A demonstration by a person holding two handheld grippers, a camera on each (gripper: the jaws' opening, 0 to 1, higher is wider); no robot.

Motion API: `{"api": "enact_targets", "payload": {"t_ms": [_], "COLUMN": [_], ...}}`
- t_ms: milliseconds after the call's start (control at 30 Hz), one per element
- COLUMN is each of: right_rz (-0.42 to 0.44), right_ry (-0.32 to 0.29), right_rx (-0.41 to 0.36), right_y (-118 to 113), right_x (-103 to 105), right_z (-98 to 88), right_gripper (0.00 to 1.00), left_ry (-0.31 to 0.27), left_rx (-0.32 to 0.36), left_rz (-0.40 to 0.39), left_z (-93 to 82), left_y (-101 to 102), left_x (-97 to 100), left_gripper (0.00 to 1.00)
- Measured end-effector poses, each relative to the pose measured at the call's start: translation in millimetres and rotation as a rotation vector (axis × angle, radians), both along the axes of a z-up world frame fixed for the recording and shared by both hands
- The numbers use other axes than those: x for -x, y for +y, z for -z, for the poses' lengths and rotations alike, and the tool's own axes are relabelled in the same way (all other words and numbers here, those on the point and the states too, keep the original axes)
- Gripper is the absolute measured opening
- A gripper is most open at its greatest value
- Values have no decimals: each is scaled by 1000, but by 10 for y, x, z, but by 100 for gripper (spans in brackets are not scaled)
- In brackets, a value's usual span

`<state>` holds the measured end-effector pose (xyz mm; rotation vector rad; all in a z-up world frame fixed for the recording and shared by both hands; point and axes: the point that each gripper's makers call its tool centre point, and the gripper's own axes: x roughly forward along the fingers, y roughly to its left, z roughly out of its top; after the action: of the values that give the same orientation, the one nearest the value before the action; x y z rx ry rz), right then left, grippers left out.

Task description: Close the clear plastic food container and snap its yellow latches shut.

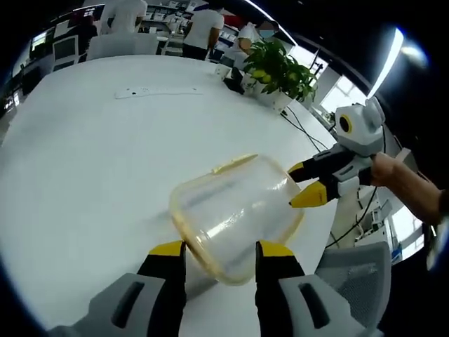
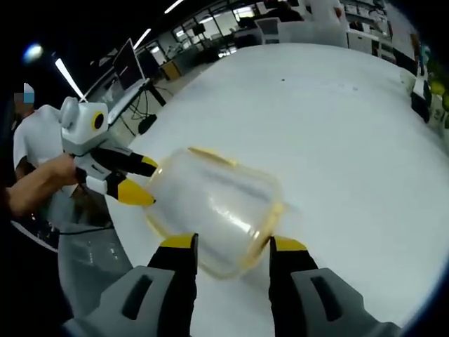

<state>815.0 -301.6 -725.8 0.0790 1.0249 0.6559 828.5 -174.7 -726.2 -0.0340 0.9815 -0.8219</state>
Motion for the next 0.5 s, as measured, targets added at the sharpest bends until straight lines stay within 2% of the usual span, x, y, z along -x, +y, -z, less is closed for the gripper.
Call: {"api": "enact_targets", "payload": {"t_ms": [500], "right_rz": [-8], "right_ry": [0], "right_rx": [1], "right_y": [219], "right_x": [169], "right_z": [0], "right_gripper": [37], "left_ry": [5], "left_rx": [-6], "left_rz": [0], "left_z": [0], "left_y": [225], "left_x": [178], "left_gripper": [32]}}
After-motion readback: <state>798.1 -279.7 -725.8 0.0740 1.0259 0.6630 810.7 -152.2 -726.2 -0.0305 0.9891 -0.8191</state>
